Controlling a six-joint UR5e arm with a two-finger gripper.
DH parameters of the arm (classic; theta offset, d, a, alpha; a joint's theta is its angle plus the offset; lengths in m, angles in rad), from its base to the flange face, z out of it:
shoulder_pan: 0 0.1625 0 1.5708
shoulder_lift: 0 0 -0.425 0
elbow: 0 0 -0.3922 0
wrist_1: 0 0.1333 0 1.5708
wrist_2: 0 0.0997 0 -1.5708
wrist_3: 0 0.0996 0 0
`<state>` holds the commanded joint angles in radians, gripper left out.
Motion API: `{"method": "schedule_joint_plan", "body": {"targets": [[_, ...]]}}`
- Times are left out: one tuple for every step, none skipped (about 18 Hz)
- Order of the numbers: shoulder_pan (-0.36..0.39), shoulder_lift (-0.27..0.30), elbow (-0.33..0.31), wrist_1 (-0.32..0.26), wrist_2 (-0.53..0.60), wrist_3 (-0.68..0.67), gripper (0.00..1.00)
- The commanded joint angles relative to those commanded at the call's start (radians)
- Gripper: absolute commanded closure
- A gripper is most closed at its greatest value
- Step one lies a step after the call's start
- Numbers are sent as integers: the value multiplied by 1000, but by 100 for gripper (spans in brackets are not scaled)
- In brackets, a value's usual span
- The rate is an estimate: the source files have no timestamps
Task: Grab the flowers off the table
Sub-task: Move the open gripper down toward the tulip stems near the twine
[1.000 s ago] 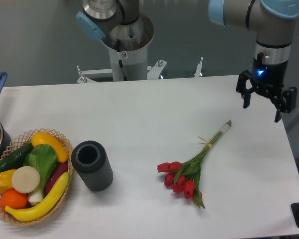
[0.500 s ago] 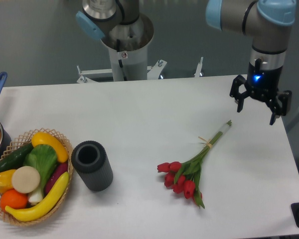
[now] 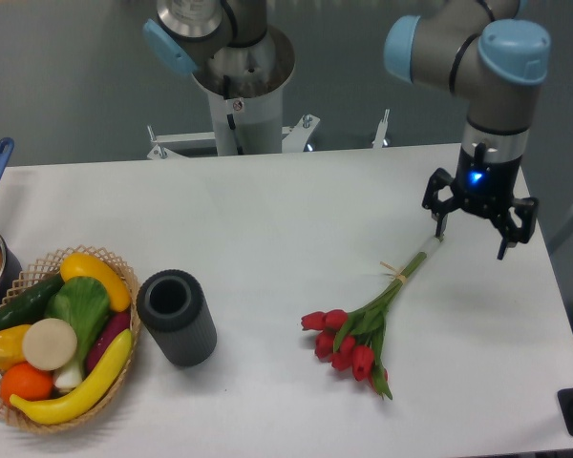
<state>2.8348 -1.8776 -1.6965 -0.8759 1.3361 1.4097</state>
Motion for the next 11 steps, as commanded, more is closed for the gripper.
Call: {"method": "schedule_joint_plan", "body": {"targets": [[0, -5, -6, 0, 0, 2, 0], [-3, -17, -9, -2, 0, 3, 0], [-12, -28, -17, 0, 2, 2, 0], [-24, -43, -19, -2, 2, -1, 0], [-34, -60, -17, 0, 2, -3, 0], [-41, -72, -19, 2, 3, -5, 0], [-46, -81, -19, 2, 3, -5, 0], [-49, -90, -19, 3, 3, -9, 0], [-52, -101, -19, 11, 3, -12, 0], [-61, -112, -19, 18, 6, -11, 0], [-69, -120, -19, 21, 6, -11, 0]]}}
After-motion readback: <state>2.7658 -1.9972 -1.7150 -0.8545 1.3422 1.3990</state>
